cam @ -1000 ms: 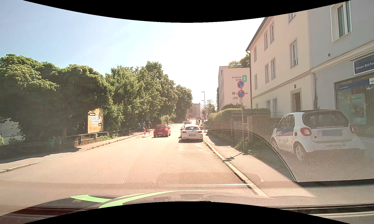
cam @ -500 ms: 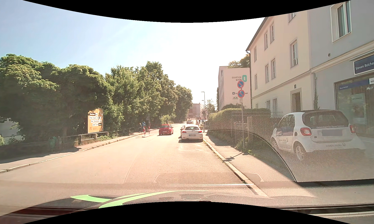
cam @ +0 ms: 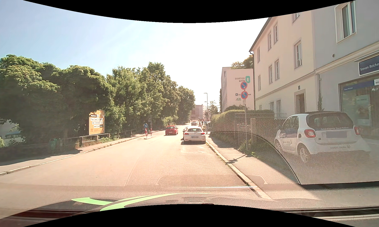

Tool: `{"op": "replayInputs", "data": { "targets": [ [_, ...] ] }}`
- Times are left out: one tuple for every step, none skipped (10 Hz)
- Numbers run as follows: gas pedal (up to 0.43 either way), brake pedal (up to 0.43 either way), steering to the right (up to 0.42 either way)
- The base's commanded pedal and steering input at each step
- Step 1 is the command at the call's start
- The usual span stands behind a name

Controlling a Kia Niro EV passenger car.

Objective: Follow the waypoints while adhering to traffic rules and regulations

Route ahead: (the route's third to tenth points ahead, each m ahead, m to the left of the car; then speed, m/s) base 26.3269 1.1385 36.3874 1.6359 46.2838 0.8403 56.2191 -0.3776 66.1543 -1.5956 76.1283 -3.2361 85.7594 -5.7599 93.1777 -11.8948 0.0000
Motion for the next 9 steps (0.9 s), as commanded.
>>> {"op": "replayInputs", "data": {
  "targets": [
    [0.000, 0.311, -0.015],
    [0.000, 0.311, -0.015],
    [0.000, 0.311, -0.014],
    [0.000, 0.311, -0.014],
    [0.000, 0.311, -0.013],
    [0.000, 0.311, -0.012],
    [0.000, 0.311, -0.016],
    [0.000, 0.311, -0.017],
    [0.000, 0.311, -0.017]
  ]
}}
